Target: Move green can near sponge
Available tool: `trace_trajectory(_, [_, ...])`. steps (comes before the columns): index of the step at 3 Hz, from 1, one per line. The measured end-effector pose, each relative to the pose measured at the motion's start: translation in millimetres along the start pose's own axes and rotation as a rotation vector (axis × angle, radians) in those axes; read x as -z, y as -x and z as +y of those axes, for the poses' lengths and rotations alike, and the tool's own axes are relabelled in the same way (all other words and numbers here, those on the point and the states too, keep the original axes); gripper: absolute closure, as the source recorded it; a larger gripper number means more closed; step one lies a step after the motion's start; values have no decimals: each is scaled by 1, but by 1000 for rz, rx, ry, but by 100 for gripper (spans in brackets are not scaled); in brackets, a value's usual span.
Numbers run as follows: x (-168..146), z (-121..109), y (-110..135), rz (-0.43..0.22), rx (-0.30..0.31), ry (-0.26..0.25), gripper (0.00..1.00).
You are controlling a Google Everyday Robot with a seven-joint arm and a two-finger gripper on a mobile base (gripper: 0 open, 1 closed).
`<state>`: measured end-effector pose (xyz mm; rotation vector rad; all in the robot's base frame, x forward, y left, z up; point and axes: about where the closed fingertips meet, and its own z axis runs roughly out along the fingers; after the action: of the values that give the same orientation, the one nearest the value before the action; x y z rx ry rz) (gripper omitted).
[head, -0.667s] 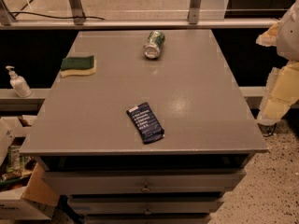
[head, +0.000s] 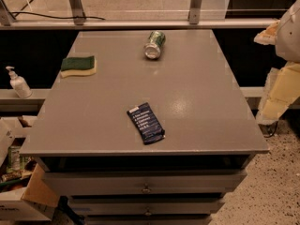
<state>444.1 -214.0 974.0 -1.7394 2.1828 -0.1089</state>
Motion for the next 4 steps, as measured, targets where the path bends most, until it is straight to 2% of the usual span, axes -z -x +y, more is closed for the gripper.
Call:
trace_trajectory(1, [-14, -18, 10, -59, 42, -18, 0])
trace_trajectory(2, [-34, -43, 31, -122, 123, -13, 0])
trace_trajectory(3, [-53, -71, 61, -181, 233, -5, 0])
trace_trajectory(4, [-70, -96, 98, -225, 366, -19, 0])
